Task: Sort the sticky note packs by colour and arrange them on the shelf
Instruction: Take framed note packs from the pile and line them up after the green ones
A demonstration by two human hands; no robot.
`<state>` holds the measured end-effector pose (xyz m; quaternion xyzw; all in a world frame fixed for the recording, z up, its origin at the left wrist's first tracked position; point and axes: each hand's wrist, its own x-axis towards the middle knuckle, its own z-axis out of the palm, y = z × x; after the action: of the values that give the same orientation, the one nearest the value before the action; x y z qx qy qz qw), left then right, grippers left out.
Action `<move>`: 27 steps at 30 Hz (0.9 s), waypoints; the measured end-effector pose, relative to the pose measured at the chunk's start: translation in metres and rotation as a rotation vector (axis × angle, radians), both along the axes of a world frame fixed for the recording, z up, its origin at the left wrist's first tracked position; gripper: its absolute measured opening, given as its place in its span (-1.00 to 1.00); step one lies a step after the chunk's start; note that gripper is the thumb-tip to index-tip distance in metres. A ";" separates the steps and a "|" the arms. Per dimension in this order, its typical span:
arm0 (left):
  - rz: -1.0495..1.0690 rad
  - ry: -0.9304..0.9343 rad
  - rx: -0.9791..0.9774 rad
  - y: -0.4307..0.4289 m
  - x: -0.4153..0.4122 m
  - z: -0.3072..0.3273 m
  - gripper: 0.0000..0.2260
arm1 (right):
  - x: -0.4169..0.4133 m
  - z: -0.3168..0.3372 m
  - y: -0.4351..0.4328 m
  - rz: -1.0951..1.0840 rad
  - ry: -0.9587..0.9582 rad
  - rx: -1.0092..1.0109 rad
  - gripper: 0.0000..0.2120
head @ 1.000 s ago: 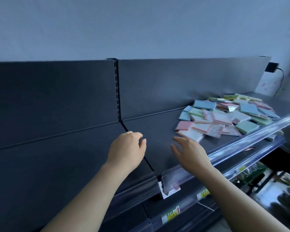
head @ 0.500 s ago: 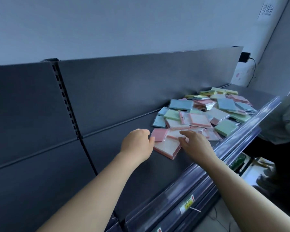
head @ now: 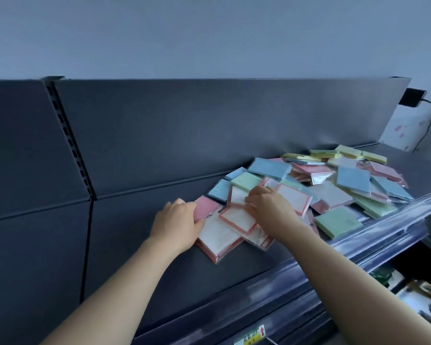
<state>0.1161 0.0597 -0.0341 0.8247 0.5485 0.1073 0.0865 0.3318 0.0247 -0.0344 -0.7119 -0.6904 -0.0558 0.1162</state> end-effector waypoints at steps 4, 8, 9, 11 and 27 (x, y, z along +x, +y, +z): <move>0.061 -0.112 0.017 -0.011 -0.001 0.001 -0.65 | 0.005 -0.007 0.005 0.064 -0.169 0.136 -0.85; 0.033 -0.276 0.084 -0.023 0.014 0.007 -0.73 | 0.017 -0.003 -0.002 0.180 -0.045 0.275 -0.90; 0.021 -0.299 0.057 -0.025 0.021 0.009 -0.78 | 0.021 -0.002 -0.006 0.217 -0.022 0.291 -0.89; 0.016 -0.297 -0.014 -0.028 0.034 0.010 -0.77 | 0.027 -0.002 -0.019 0.268 0.050 0.288 -0.87; 0.263 -0.615 -0.288 -0.024 0.082 0.012 -0.56 | 0.048 -0.023 -0.060 0.107 0.684 0.150 -0.93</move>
<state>0.1984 0.0357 -0.0225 0.6556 0.6077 0.2821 0.3483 0.3798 -0.0352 -0.0573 -0.6418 -0.6418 0.1415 0.3952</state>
